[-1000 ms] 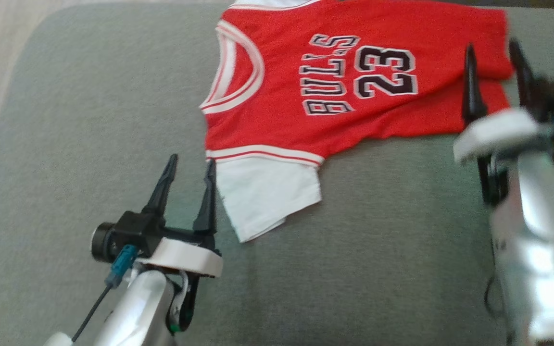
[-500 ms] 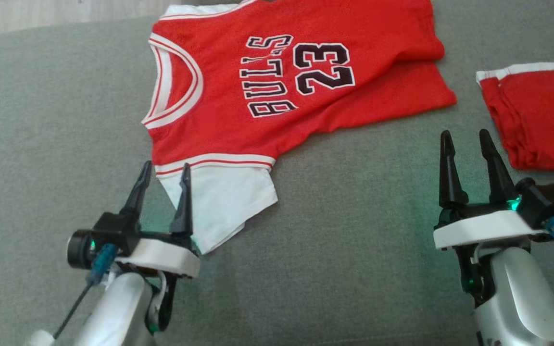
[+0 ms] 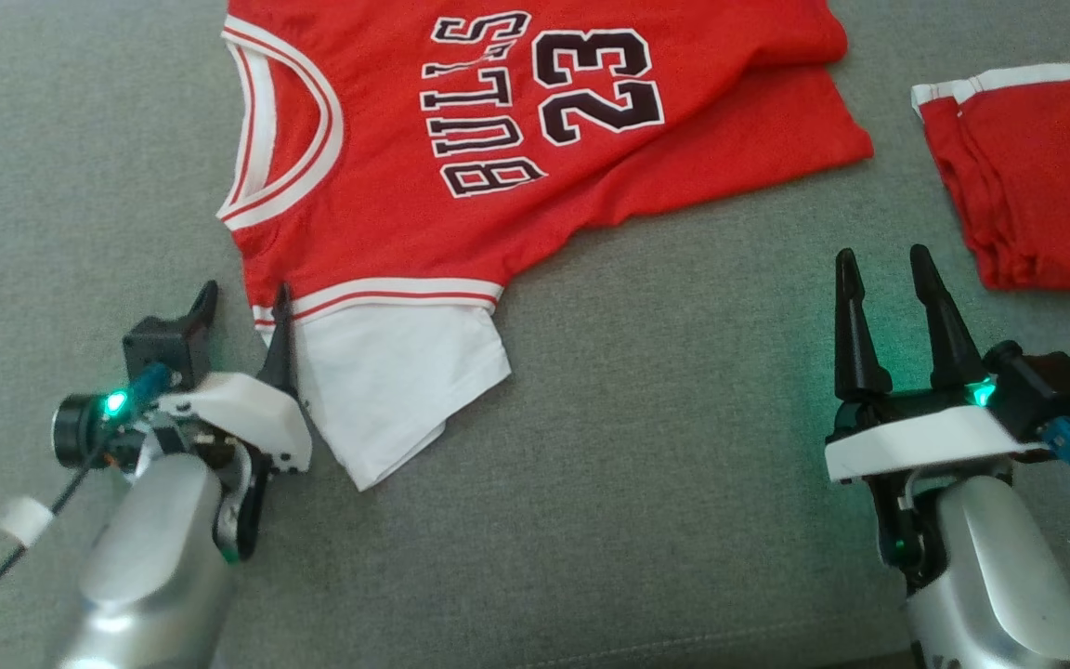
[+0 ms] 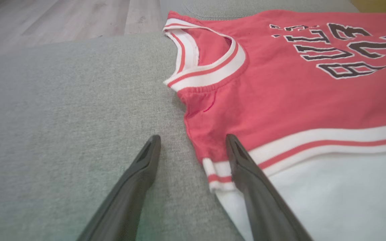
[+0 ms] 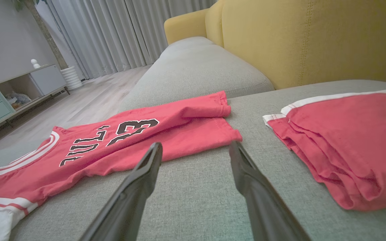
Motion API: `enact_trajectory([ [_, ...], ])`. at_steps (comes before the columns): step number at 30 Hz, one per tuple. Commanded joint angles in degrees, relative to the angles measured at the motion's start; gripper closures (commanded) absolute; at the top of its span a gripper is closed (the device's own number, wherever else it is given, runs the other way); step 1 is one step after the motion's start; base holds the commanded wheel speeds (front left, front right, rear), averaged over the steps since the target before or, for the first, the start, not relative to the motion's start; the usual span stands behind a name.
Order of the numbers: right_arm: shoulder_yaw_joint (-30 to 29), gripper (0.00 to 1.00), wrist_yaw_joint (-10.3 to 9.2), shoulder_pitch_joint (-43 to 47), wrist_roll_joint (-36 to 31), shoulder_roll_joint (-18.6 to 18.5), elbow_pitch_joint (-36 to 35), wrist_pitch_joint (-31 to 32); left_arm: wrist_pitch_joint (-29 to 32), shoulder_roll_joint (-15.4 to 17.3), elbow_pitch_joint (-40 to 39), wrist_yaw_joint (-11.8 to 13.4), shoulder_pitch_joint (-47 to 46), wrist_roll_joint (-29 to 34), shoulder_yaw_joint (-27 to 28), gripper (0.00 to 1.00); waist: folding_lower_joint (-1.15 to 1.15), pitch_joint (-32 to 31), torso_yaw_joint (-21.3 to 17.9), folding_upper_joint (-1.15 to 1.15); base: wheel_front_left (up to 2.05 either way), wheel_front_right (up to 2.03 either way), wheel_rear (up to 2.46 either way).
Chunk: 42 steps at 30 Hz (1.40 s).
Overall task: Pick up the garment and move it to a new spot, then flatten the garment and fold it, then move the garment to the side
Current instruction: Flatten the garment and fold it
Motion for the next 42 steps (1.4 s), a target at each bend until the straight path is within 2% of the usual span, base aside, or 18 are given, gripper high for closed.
enact_trajectory([
  [1,1.65,0.00,0.37,-0.63,0.38,-0.04,-2.10,-0.54,1.10,2.20,0.42,-0.71,-2.76,-0.53,1.86,0.00,-0.01,0.64,-0.59,0.00,0.00,0.00,0.00],
  [3,1.85,0.00,0.37,-0.66,0.49,-0.04,-2.12,-0.55,2.19,2.28,2.26,-1.79,-3.59,-1.03,1.59,0.00,-0.01,0.94,-0.93,0.00,0.00,0.00,0.00],
  [4,1.91,0.00,0.37,-0.66,0.52,-0.04,-2.11,-0.55,2.44,2.27,2.93,-2.36,-3.99,-1.32,1.52,0.58,-0.01,1.07,-1.07,0.00,0.00,0.00,0.00],
  [5,1.90,0.00,0.37,-0.66,0.52,-0.04,-2.10,-0.56,2.48,2.33,3.44,-2.93,-4.37,-1.42,1.33,1.00,-0.01,1.17,-1.17,0.00,0.00,0.00,0.00],
  [10,1.70,0.00,0.37,-0.82,0.38,-0.04,-1.89,-0.57,0.18,2.93,4.84,-3.51,-6.34,-1.65,1.84,1.00,-0.01,1.51,-1.37,0.00,0.00,0.00,0.00],
  [20,2.18,0.00,0.37,-1.46,-0.32,-0.04,-1.17,-0.43,-9.29,5.48,7.57,-0.80,-12.27,-1.13,5.06,1.00,-0.01,1.22,-0.90,0.00,0.00,0.00,0.00],
  [22,2.35,0.00,0.37,-1.40,-0.42,-0.04,-1.01,-0.28,-9.90,5.61,8.26,-1.42,-12.87,-0.92,4.77,1.00,-0.01,0.97,-0.71,0.00,0.00,0.00,0.00],
  [23,2.37,0.00,0.37,-1.34,-0.49,-0.04,-0.91,-0.19,-10.18,5.54,8.57,-1.75,-13.07,-0.81,4.56,0.36,-0.01,0.79,-0.59,0.00,0.00,0.00,0.00],
  [24,2.35,0.00,0.37,-1.26,-0.56,-0.04,-0.80,-0.11,-10.41,5.28,8.83,-2.27,-13.07,-0.77,4.24,0.00,-0.01,0.55,-0.43,0.00,0.00,0.00,0.00],
  [32,2.23,0.00,0.37,-0.31,-0.45,-0.04,-0.49,-0.02,-11.81,2.13,6.32,-3.21,-8.07,-0.61,3.07,0.00,-0.01,-2.53,1.33,0.00,0.00,0.00,0.00],
  [42,1.54,0.00,0.37,1.31,-1.16,-0.04,0.35,-0.29,-11.99,-2.02,-11.43,-0.98,6.20,2.08,3.86,0.00,-0.01,-6.95,4.31,0.00,0.00,0.00,0.00],
])
